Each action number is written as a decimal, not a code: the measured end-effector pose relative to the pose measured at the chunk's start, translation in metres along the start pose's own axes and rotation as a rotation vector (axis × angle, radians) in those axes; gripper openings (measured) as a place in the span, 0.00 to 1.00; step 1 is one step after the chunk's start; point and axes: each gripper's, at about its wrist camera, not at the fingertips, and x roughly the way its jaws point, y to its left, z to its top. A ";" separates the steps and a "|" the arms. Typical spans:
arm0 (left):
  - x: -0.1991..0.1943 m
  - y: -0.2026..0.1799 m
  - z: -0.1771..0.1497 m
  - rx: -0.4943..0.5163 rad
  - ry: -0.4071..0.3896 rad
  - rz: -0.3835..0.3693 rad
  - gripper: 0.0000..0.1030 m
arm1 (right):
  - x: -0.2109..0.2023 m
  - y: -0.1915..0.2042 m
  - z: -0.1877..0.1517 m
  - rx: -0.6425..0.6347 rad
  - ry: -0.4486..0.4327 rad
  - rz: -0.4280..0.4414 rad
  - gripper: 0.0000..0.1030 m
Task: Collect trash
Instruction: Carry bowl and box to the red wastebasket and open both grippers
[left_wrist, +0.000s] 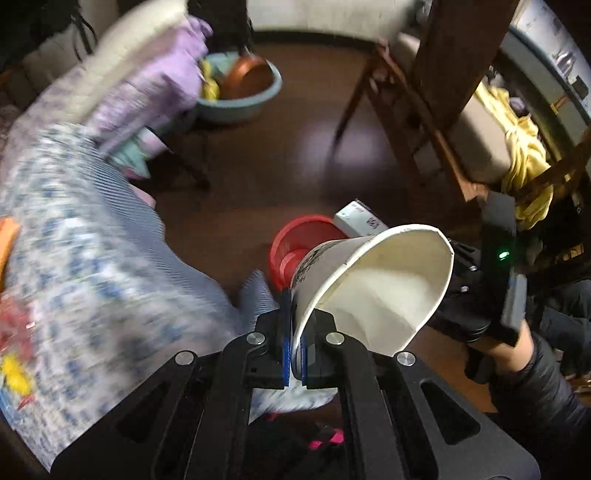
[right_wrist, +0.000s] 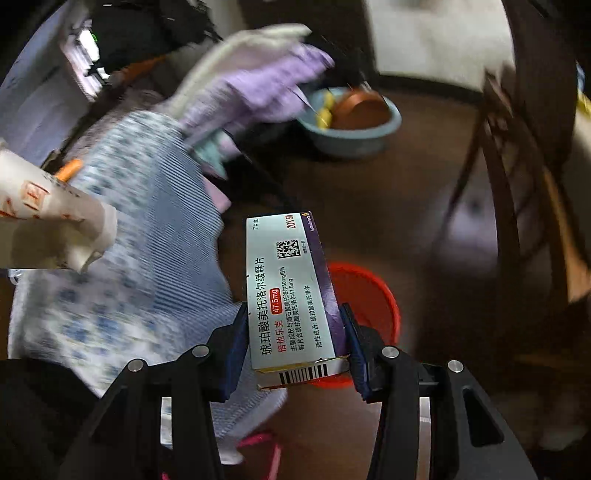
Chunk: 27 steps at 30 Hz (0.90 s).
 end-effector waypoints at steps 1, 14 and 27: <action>0.015 -0.005 0.007 -0.002 0.032 -0.017 0.05 | 0.013 -0.008 -0.004 0.019 0.022 -0.007 0.46; 0.155 -0.023 0.055 -0.063 0.252 -0.043 0.05 | 0.098 -0.058 -0.037 0.163 0.168 -0.023 0.46; 0.170 -0.025 0.063 -0.096 0.231 -0.041 0.41 | 0.123 -0.068 -0.043 0.224 0.187 -0.033 0.50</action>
